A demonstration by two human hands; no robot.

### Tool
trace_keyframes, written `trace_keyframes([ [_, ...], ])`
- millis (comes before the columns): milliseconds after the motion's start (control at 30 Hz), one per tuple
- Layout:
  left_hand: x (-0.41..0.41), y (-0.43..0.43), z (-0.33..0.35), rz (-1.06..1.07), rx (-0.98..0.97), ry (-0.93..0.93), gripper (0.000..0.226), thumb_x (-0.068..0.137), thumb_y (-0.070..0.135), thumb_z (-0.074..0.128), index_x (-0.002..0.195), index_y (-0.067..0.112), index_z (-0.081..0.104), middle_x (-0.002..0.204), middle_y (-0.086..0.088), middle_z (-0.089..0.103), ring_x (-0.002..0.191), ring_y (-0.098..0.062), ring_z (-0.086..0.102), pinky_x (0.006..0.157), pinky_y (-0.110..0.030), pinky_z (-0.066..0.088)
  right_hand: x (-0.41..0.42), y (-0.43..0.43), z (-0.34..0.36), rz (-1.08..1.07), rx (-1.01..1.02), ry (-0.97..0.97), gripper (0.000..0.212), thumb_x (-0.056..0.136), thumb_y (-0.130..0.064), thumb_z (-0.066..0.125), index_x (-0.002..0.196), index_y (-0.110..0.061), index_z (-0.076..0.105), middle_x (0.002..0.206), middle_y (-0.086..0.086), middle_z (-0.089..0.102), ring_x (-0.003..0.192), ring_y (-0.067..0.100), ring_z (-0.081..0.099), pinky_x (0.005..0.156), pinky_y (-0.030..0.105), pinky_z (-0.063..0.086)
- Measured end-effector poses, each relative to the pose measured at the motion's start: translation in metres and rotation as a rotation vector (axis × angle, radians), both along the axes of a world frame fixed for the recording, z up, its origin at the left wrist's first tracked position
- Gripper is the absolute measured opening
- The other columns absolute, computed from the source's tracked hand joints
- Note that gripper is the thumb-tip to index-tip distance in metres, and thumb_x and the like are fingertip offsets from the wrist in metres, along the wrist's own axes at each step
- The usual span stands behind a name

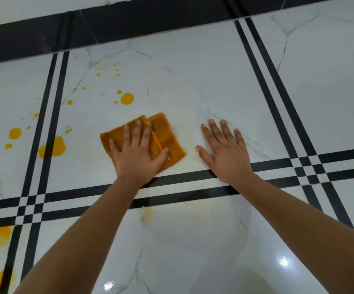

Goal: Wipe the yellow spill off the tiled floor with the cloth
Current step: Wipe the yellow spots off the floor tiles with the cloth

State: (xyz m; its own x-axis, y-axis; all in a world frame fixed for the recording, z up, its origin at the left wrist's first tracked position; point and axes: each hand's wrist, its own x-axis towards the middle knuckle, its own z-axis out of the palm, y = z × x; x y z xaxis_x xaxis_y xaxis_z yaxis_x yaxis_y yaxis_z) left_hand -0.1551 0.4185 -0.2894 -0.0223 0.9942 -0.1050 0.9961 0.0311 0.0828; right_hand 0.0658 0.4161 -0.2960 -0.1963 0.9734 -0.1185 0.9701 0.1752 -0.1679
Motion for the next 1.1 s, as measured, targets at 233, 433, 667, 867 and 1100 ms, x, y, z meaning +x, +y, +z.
trace_keyframes([
  [233, -0.014, -0.103, -0.001, -0.426, 0.0, -0.013, 0.082, 0.079, 0.078, 0.016, 0.147, 0.033, 0.009, 0.155, 0.003, 0.015, 0.143, -0.025, 0.005, 0.107, -0.063, 0.01, 0.001, 0.0, 0.0, -0.003, -0.005, -0.017, 0.077, 0.079, -0.061, -0.011, 0.148, -0.029, -0.006, 0.158, -0.004, -0.006, 0.145, 0.018, -0.009, 0.113, 0.039, -0.01],
  [433, -0.016, -0.078, 0.002, -0.003, 0.032, -0.02, 0.085, 0.076, 0.076, 0.017, 0.147, 0.032, 0.007, 0.156, 0.006, 0.006, 0.143, -0.026, 0.002, 0.107, -0.064, 0.003, -0.001, 0.0, -0.001, -0.007, 0.001, -0.014, 0.078, 0.079, -0.061, -0.007, 0.149, -0.028, 0.002, 0.159, -0.004, 0.0, 0.145, 0.019, -0.005, 0.115, 0.042, -0.004],
  [667, -0.044, -0.054, 0.0, -0.015, 0.027, -0.044, 0.082, 0.076, 0.075, 0.013, 0.146, 0.036, 0.003, 0.156, 0.01, 0.004, 0.144, -0.022, 0.001, 0.108, -0.064, 0.005, -0.001, 0.0, -0.001, -0.009, -0.028, -0.037, 0.078, 0.079, -0.062, -0.007, 0.149, -0.029, -0.001, 0.158, -0.004, -0.002, 0.145, 0.018, -0.007, 0.115, 0.041, -0.005],
  [867, -0.039, -0.067, 0.002, 0.034, 0.0, -0.059, 0.085, 0.075, 0.075, 0.012, 0.147, 0.032, 0.001, 0.157, 0.005, 0.003, 0.143, -0.027, -0.003, 0.105, -0.065, -0.001, -0.009, 0.0, 0.026, -0.016, -0.143, -0.094, 0.074, 0.085, -0.064, 0.001, 0.149, -0.027, -0.002, 0.159, -0.002, -0.002, 0.146, 0.02, -0.003, 0.116, 0.042, 0.002],
  [1100, -0.038, -0.054, 0.02, 0.035, -0.199, -0.069, 0.092, 0.066, 0.074, -0.007, 0.145, 0.029, -0.014, 0.156, 0.001, -0.013, 0.141, -0.032, -0.013, 0.103, -0.069, -0.002, -0.058, 0.036, 0.106, 0.108, -0.386, -0.164, 0.06, 0.097, -0.052, 0.016, 0.149, -0.023, 0.013, 0.158, 0.0, 0.01, 0.145, 0.019, 0.005, 0.116, 0.042, 0.007],
])
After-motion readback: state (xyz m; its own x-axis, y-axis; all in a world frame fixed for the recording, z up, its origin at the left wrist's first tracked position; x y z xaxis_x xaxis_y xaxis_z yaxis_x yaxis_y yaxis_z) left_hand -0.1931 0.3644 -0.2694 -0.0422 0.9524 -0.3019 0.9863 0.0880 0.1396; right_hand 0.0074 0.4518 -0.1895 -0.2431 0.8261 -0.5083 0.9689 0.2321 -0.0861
